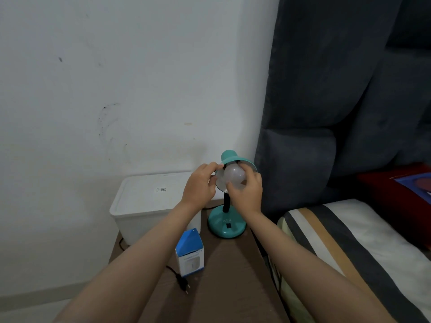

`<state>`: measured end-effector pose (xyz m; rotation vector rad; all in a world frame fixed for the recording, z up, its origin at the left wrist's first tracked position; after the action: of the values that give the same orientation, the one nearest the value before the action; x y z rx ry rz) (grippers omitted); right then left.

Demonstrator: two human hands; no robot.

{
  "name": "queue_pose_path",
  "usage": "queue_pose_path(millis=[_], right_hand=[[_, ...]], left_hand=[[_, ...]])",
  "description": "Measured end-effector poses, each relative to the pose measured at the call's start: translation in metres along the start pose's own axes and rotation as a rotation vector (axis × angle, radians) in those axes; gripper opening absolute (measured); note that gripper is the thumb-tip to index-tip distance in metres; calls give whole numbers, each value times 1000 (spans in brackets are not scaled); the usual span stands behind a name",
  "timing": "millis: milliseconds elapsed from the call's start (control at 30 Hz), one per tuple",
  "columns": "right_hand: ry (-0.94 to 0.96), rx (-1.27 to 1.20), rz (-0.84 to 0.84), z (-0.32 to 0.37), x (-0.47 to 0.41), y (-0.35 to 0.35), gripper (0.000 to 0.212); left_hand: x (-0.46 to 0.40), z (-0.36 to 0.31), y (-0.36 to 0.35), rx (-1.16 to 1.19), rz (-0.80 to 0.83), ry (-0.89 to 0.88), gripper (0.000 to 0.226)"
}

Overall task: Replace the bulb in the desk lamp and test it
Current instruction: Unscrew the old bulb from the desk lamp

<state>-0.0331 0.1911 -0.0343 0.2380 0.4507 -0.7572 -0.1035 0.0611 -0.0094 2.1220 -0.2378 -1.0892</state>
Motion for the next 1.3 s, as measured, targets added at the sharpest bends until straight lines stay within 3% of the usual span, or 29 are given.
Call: queue_pose_path(millis=[167, 267, 367, 467, 600, 700, 833, 1300], right_hand=[[-6, -34, -54, 0, 2, 1, 61], [-98, -102, -128, -3, 3, -1, 54], [-9, -14, -67, 5, 0, -2, 44], [62, 61, -9, 7, -1, -2, 49], [32, 15, -61, 4, 5, 2, 59], [-43, -83, -104, 1, 6, 2, 52], [-14, -74, -73, 4, 3, 0, 42], [171, 200, 125, 14, -5, -2, 50]], left_hand=[[0, -3, -1, -2, -2, -13, 37], [1, -2, -1, -1, -8, -7, 36], [1, 1, 0, -5, -1, 2, 37], [1, -1, 0, -9, 2, -11, 37], [0, -2, -1, -4, -9, -1, 37], [1, -1, 0, -6, -13, -5, 37], [1, 1, 1, -5, -16, 6, 37], [-1, -1, 5, 37, -3, -5, 38]])
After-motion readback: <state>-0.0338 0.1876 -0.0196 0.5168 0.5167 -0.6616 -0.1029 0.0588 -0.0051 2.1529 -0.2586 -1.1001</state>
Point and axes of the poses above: each hand's wrist, its own x-axis away from the middle knuckle, its own y-axis out of the back of the hand, z = x × y, the point moved 7 cm from there along -x, towards the middle knuckle, and after that the axes turned 15 degrees about -x, right-handed, at the moved point
